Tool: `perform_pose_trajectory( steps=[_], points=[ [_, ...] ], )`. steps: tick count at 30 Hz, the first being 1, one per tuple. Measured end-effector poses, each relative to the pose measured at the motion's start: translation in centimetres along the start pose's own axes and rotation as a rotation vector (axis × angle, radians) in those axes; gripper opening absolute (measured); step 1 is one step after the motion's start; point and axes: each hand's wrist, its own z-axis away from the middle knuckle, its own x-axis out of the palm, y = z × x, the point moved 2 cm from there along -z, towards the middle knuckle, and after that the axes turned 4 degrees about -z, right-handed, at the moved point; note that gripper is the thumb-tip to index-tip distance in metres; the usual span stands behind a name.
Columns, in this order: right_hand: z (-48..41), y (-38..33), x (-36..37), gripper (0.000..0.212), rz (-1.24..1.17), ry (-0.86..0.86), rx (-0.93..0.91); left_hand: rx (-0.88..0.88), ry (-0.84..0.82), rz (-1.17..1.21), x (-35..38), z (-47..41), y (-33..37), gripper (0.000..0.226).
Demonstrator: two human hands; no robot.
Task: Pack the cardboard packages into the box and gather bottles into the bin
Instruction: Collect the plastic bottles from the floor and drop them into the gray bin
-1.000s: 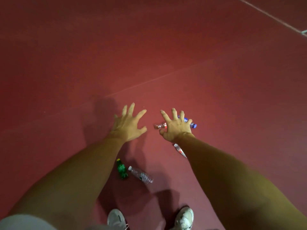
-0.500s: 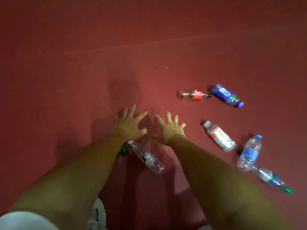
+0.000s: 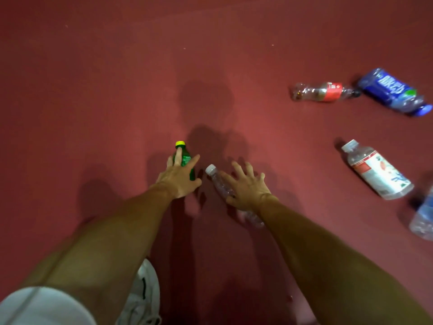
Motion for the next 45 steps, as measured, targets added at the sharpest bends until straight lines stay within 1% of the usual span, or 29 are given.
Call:
perform_pose_trajectory(
  steps=[2, 6, 10, 14, 16, 18, 20, 22, 24, 26, 30, 33, 35, 37, 40, 43, 45],
  points=[
    [0.2, 1.0, 0.1, 0.07, -0.04, 0.022, -0.017, -0.037, -0.027, 0.02, 0.5, -0.5, 0.4, 0.084],
    [0.4, 3.1, 0.3, 0.076, -0.105, 0.042, 0.052, -0.101, -0.049, 0.004, 1.4, -1.5, 1.7, 0.084],
    [1.2, 5.6, 0.1, 0.072, -0.105, 0.111, 0.172, -0.071, 0.02, -0.088, 1.4, -1.6, 3.0, 0.07],
    [2.3, 7.9, 0.4, 0.061, -0.123, 0.166, 0.209, -0.036, 0.063, -0.122, 1.6, -1.3, 3.7, 0.075],
    [2.5, 8.3, 0.6, 0.06, -0.108, 0.168, 0.209, 0.005, 0.061, -0.125, 1.9, -1.1, 4.3, 0.078],
    [2.6, 8.5, 0.9, 0.064, -0.074, 0.189, 0.21, 0.091, 0.059, -0.12, 2.1, -1.0, 5.9, 0.079],
    [2.8, 8.7, 1.2, 0.069, -0.069, 0.209, 0.228, 0.171, 0.054, -0.105, 2.4, -0.9, 8.2, 0.08],
    [3.2, 9.3, 1.3, 0.068, -0.091, 0.219, 0.26, 0.233, 0.046, -0.096, 2.8, -0.9, 10.7, 0.083],
    [3.9, 10.2, 1.3, 0.067, -0.114, 0.218, 0.291, 0.278, 0.039, -0.082, 3.3, -1.0, 12.8, 0.087],
    [4.6, 11.3, 1.2, 0.069, -0.145, 0.201, 0.313, 0.287, 0.034, -0.085, 3.7, -1.0, 14.3, 0.086],
    [6.4, 13.2, 1.3, 0.071, -0.221, 0.159, 0.387, 0.213, 0.046, -0.11, 3.8, -1.0, 16.0, 0.076],
    [7.2, 13.5, 1.6, 0.089, -0.256, 0.105, 0.417, 0.206, 0.063, -0.092, 3.7, -1.3, 16.3, 0.069],
    [7.1, 13.6, 1.7, 0.094, -0.24, 0.087, 0.429, 0.201, 0.027, -0.091, 3.5, -1.7, 16.6, 0.074],
    [6.7, 13.4, 1.4, 0.092, -0.226, 0.088, 0.436, 0.19, -0.006, -0.089, 3.2, -1.8, 16.9, 0.08],
    [5.7, 12.3, 0.3, 0.092, -0.229, 0.072, 0.435, 0.198, -0.018, -0.117, 2.2, -1.9, 17.0, 0.081],
    [5.1, 10.8, -2.2, 0.095, -0.231, 0.074, 0.392, 0.222, 0.035, -0.113, -0.4, -1.6, 16.4, 0.079],
    [5.6, 10.0, -5.4, 0.091, -0.238, 0.102, 0.368, 0.209, 0.086, -0.094, -3.2, -0.5, 15.8, 0.077]
  ],
)
